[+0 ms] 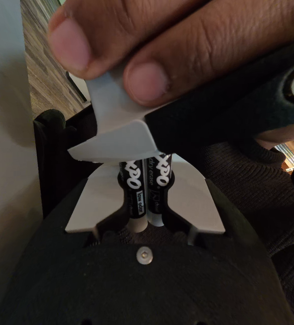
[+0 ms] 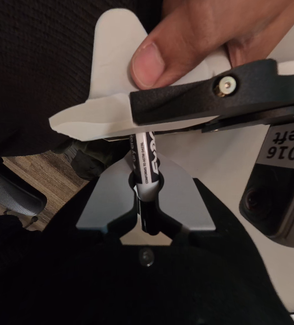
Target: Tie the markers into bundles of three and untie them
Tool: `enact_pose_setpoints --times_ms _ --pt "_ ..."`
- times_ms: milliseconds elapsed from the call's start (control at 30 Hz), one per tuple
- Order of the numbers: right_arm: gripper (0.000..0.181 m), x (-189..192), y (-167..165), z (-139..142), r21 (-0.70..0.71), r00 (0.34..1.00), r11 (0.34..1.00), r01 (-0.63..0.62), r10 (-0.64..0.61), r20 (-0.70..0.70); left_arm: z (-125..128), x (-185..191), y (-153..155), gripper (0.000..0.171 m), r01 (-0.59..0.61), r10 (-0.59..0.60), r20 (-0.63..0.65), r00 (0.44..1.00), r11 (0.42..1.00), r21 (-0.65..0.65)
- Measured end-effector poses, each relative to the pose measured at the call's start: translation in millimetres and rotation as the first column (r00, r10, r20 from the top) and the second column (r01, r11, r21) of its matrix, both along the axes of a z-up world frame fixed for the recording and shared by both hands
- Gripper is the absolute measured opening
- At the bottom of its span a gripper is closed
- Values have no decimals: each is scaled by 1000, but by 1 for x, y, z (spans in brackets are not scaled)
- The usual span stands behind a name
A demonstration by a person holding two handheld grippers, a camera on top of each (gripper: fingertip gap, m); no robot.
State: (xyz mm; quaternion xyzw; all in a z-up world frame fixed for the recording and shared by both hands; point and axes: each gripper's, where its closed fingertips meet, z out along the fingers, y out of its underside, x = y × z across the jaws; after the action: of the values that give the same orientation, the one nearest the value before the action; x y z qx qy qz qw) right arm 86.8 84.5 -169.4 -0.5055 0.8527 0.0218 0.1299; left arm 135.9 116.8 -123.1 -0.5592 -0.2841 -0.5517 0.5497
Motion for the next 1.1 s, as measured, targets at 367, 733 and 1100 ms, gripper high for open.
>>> enact_pose_setpoints --times_ms 367,733,1100 --pt "32 -16 -8 2 -71 999 997 43 -45 -27 -3 -8 1 42 -57 58 15 998 998 -37" --pt "50 -82 -21 38 -425 931 836 347 -360 53 -31 -57 -27 41 -411 245 -387 889 800 -437" --pt "58 -126 -40 68 -555 672 398 730 -565 478 -52 -105 -134 42 -773 -60 -793 606 190 -605"
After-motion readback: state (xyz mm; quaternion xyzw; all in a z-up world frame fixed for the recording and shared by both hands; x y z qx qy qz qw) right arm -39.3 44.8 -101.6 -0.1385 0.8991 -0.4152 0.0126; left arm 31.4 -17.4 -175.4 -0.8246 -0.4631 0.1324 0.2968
